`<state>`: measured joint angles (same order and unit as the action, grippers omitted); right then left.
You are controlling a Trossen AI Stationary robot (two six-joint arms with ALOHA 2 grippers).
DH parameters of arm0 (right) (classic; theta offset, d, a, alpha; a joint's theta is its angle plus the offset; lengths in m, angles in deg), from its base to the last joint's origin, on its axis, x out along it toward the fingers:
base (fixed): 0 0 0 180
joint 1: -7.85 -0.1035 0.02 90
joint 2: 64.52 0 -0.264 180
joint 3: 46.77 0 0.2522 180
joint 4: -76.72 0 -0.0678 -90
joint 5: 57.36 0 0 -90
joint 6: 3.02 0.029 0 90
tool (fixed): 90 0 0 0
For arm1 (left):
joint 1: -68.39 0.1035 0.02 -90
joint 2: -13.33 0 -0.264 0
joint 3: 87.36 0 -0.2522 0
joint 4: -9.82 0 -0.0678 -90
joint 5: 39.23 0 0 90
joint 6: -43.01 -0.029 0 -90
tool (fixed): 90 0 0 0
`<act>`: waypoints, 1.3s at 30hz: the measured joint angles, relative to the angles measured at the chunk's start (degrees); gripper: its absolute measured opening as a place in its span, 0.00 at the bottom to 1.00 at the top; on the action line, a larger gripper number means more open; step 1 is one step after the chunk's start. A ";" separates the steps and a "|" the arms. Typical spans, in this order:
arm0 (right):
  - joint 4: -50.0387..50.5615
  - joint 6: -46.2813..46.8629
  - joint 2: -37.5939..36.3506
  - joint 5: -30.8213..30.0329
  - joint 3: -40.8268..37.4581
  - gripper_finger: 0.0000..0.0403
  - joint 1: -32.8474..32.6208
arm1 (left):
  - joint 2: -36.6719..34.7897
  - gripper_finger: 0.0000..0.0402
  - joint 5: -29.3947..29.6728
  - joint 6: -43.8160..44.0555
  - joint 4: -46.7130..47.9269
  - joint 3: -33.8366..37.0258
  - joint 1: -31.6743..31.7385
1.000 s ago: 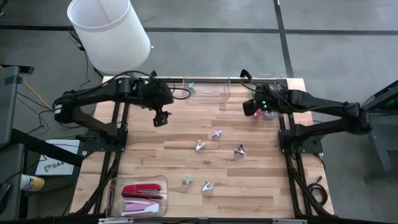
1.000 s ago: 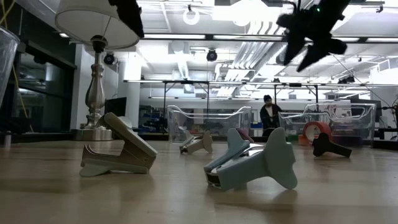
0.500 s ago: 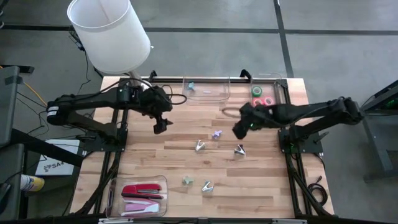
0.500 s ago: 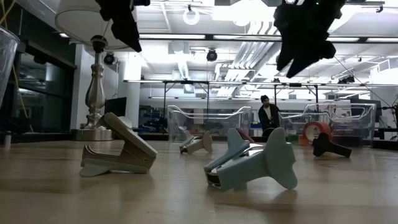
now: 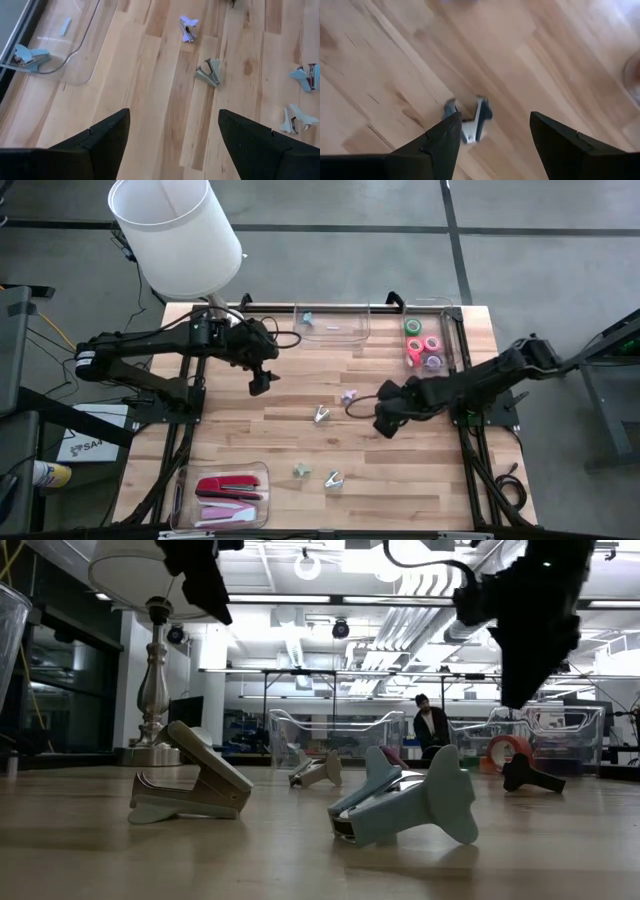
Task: Pick and place Stapler, Stapler remover, tape
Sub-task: Put the black staple remover into the top left transparent bin
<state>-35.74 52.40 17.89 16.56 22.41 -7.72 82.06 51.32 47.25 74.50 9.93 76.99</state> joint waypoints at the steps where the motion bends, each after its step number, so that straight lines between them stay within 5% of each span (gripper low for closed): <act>1: 0.54 0.80 0.58 0.00 0.00 0.57 -0.78 | 0.00 0.74 0.00 -0.03 -0.28 0.00 0.00; 19: 3.80 8.13 5.84 -0.88 0.00 0.62 -10.48 | 0.00 0.74 0.02 -0.31 -0.33 0.00 0.00; 28: 4.18 6.59 5.84 -6.11 0.00 0.73 -12.87 | 0.02 0.74 0.04 -0.29 -0.68 0.00 0.00; 39: 2.78 -1.24 5.84 -6.84 0.00 0.73 -13.09 | 0.04 0.74 0.04 -0.29 -0.74 0.00 0.00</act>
<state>-32.97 51.16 23.73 9.72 22.41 -20.81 82.10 51.37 46.96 73.76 9.93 76.99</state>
